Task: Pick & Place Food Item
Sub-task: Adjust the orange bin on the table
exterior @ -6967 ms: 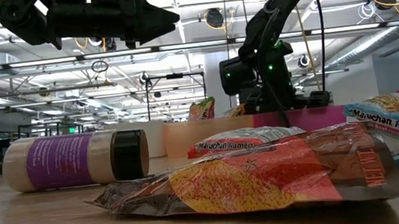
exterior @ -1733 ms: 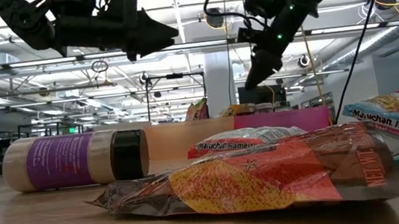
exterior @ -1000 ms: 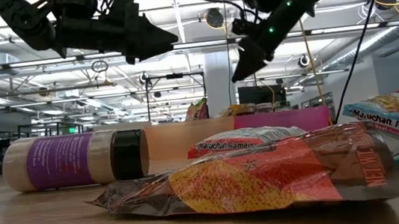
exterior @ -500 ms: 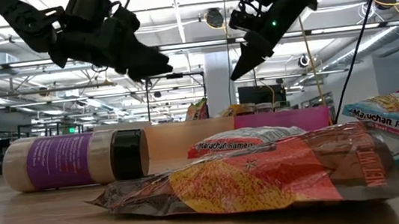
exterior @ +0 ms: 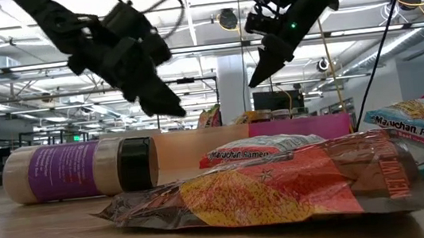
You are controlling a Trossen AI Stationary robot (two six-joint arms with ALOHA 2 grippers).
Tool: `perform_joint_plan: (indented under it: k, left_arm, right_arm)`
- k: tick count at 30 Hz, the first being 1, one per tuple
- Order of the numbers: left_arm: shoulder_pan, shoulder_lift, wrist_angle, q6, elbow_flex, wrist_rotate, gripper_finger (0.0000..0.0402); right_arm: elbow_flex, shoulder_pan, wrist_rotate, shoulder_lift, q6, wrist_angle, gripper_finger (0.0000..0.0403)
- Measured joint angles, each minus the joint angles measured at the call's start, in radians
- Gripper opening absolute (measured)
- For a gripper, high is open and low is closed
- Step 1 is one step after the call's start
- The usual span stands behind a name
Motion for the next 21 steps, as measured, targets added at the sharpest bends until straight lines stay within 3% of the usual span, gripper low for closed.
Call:
perform_joint_plan:
  k: [5,11,14,17,21]
  left_arm:
    - [-0.008,0.129,-0.014,0.001,0.08,-0.018,0.0239]
    - [-0.001,0.232,-0.15,0.03,0.195,-0.081,0.0239]
    - [-0.004,0.265,-0.173,0.057,0.247,-0.129,0.0239]
    - [-0.001,0.284,-0.19,0.067,0.282,-0.151,0.0239]
    - [-0.001,0.287,-0.19,0.086,0.3,-0.172,0.0239]
  right_arm:
    - [0.0,0.0,-0.015,-0.003,0.014,-0.096,0.0258]
    - [0.0,0.012,-0.303,-0.006,0.041,-0.229,0.025]
    - [-0.013,0.038,-0.381,-0.006,0.051,-0.22,0.0247]
    - [-0.031,0.066,-0.386,-0.006,0.046,-0.225,0.0247]
    - [-0.053,0.091,-0.314,-0.006,0.047,-0.216,0.0246]
